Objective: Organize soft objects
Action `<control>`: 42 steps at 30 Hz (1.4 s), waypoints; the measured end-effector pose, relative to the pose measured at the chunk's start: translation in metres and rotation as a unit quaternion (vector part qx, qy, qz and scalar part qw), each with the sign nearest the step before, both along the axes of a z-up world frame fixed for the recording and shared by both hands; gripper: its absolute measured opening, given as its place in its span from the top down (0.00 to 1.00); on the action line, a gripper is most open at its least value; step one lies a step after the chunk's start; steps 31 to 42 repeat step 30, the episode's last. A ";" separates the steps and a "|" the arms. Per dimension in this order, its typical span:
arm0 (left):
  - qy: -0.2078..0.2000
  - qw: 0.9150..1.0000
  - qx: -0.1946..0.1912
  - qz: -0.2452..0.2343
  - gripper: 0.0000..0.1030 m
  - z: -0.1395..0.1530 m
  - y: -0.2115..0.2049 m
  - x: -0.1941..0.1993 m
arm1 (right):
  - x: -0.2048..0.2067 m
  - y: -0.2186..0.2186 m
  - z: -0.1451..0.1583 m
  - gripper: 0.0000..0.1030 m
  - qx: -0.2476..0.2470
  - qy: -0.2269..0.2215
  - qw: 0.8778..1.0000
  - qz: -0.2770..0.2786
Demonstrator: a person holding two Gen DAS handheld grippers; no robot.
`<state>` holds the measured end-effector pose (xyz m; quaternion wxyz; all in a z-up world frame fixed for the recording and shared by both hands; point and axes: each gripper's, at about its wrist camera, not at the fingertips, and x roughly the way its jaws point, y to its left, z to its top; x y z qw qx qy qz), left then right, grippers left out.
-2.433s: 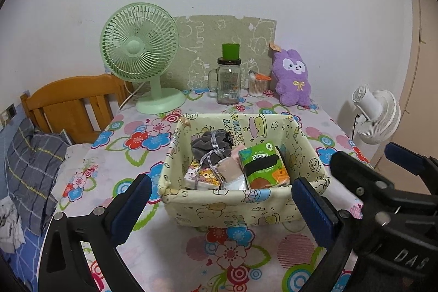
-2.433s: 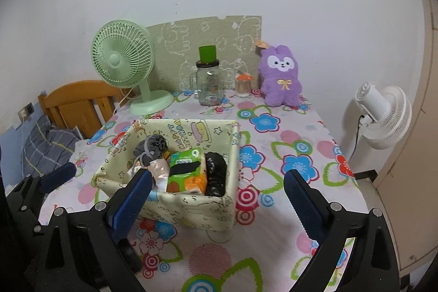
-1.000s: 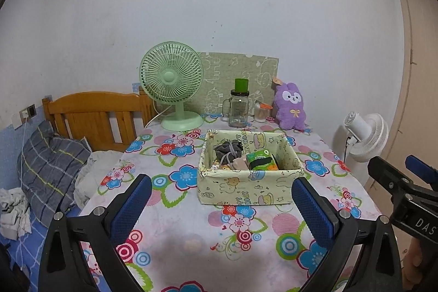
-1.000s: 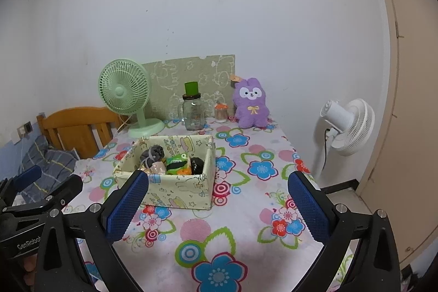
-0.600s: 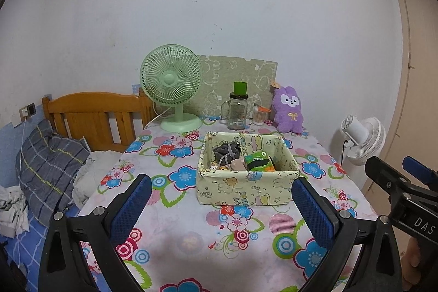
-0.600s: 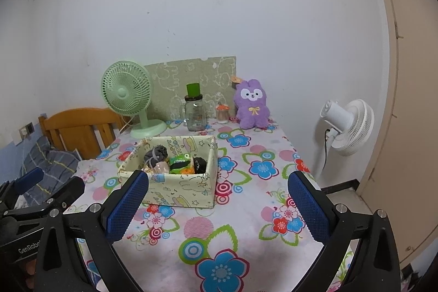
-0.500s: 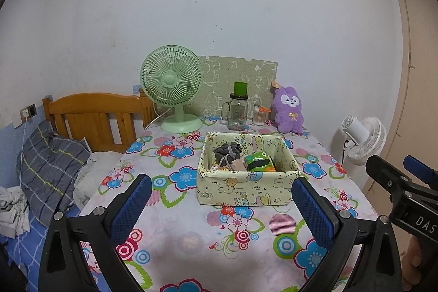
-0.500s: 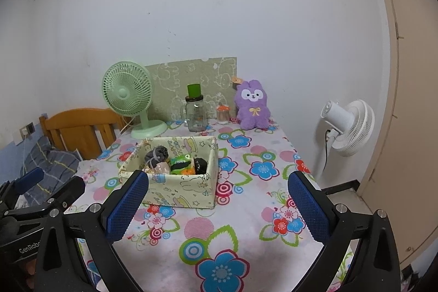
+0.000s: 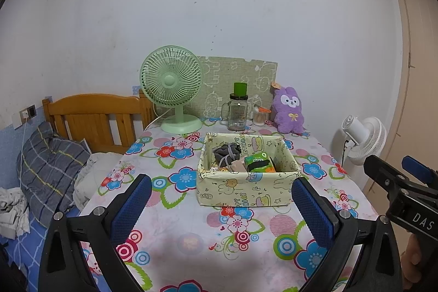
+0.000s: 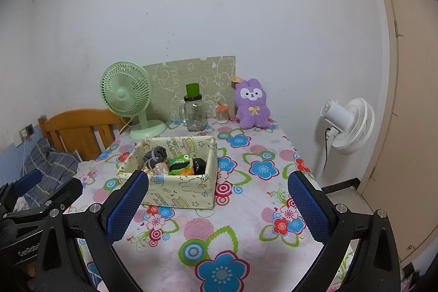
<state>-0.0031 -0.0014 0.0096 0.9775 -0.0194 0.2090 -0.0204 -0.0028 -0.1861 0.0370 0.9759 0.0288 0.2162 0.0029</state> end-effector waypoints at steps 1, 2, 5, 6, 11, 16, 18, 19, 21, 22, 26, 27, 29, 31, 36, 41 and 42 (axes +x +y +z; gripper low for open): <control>0.000 1.000 0.001 0.000 0.00 0.000 0.000 0.000 | 0.000 0.000 0.000 0.00 0.001 0.000 1.000 0.000; 0.000 1.000 0.001 0.000 0.00 0.000 0.000 0.000 | 0.001 0.000 0.000 0.00 0.000 0.000 1.000 0.000; 0.001 1.000 0.001 0.000 0.00 0.000 0.000 0.000 | 0.001 0.000 0.000 0.00 0.001 0.000 1.000 0.000; 0.001 1.000 0.001 0.001 0.00 0.000 0.000 0.000 | 0.001 0.000 0.000 0.00 0.001 0.000 1.000 0.000; 0.001 1.000 0.001 0.001 0.00 0.000 0.001 0.001 | 0.002 0.000 -0.001 0.00 0.002 0.002 1.000 0.000; 0.001 1.000 0.003 0.000 0.00 0.001 0.002 0.002 | 0.003 0.002 -0.003 0.00 0.003 0.004 1.000 0.003; 0.000 1.000 0.002 0.000 0.00 0.001 0.002 0.001 | 0.003 0.002 -0.003 0.00 0.004 0.004 1.000 0.003; 0.000 1.000 0.002 0.000 0.00 0.001 0.002 0.001 | 0.004 0.002 -0.003 0.00 0.003 0.004 1.000 0.002; 0.000 1.000 0.002 0.000 0.00 0.001 0.002 0.002 | 0.003 0.002 -0.003 0.00 0.004 0.005 1.000 0.002; 0.000 1.000 0.002 0.000 0.00 0.001 0.002 0.002 | 0.004 0.001 -0.003 0.00 0.004 0.004 1.000 0.002; 0.000 1.000 0.003 -0.001 0.00 0.002 0.002 0.003 | 0.004 0.002 -0.003 0.00 0.004 0.005 1.000 0.001; 0.000 1.000 0.004 -0.001 0.00 0.002 0.002 0.003 | 0.004 0.002 -0.003 0.00 0.005 0.005 1.000 0.001; 0.000 1.000 0.003 0.000 0.00 0.001 0.002 0.003 | 0.004 0.003 -0.003 0.00 0.005 0.005 1.000 0.001; -0.001 1.000 0.003 -0.001 0.00 0.001 0.002 0.003 | 0.004 0.003 -0.003 0.00 0.005 0.005 1.000 0.002; -0.001 1.000 0.003 -0.001 0.00 0.001 0.002 0.003 | 0.004 0.003 -0.003 0.00 0.005 0.005 1.000 0.002; -0.001 1.000 0.003 -0.001 0.00 0.001 0.002 0.003 | 0.004 0.003 -0.003 0.00 0.005 0.005 1.000 0.002; -0.001 1.000 0.003 -0.001 0.00 0.001 0.002 0.003 | 0.004 0.003 -0.003 0.00 0.005 0.005 1.000 0.002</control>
